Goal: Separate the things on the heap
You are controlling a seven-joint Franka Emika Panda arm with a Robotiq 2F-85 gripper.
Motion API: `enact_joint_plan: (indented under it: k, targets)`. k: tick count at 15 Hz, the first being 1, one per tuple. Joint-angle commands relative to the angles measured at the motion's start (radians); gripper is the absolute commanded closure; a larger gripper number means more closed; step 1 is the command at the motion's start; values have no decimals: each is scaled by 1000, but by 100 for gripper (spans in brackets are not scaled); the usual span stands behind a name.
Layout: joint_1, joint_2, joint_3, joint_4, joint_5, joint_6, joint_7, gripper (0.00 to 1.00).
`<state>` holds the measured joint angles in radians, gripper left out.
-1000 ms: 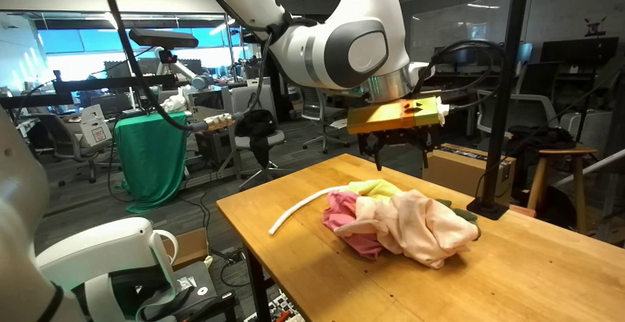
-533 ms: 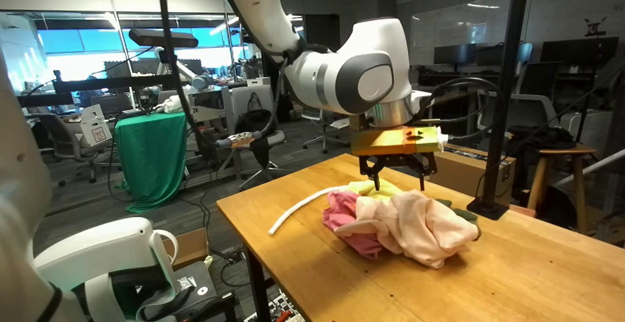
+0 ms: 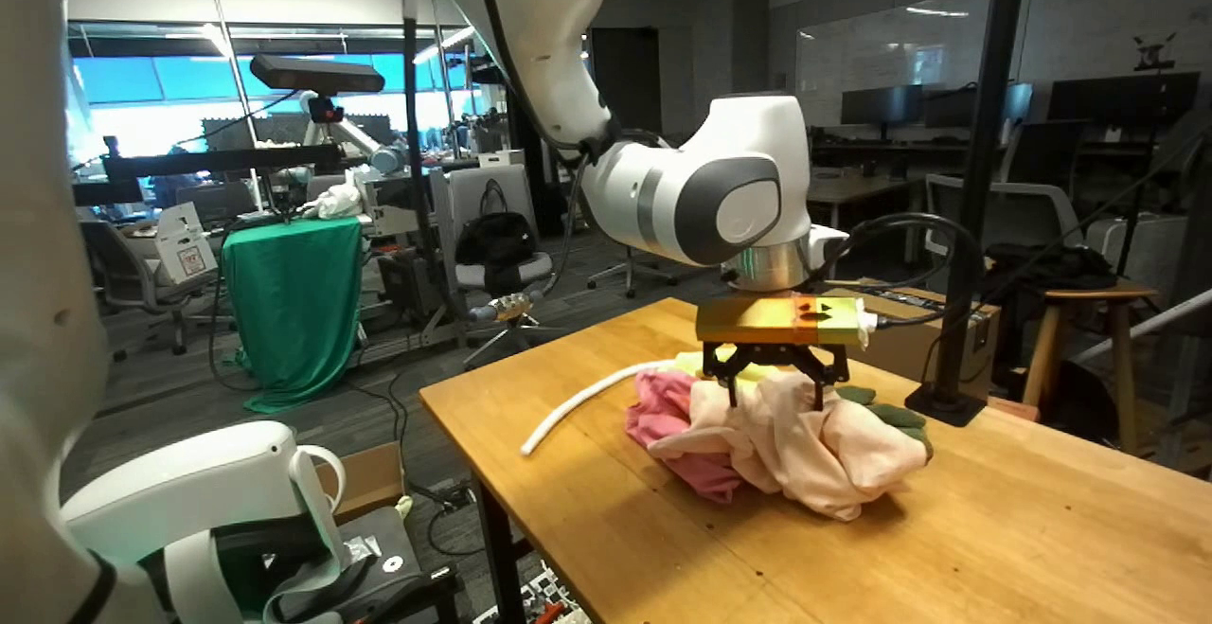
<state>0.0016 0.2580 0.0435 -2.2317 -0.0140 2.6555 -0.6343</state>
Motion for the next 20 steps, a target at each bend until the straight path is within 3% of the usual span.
enact_joint_plan:
  k: [1,5,6,8,15,17,20]
  targets:
    - [-37,58,32,49,-11,-16,-38,0]
    - [-48,88,42,60,-20,-14,-39,0]
    - [-50,85,44,59,-22,-18,-38,25]
    - [-48,77,44,56,-29,-25,-29,34]
    - [-43,57,28,50,-55,-17,1,88]
    - [-48,59,27,51,-54,-10,10,96]
    - [-45,54,12,44,-78,-1,44,94]
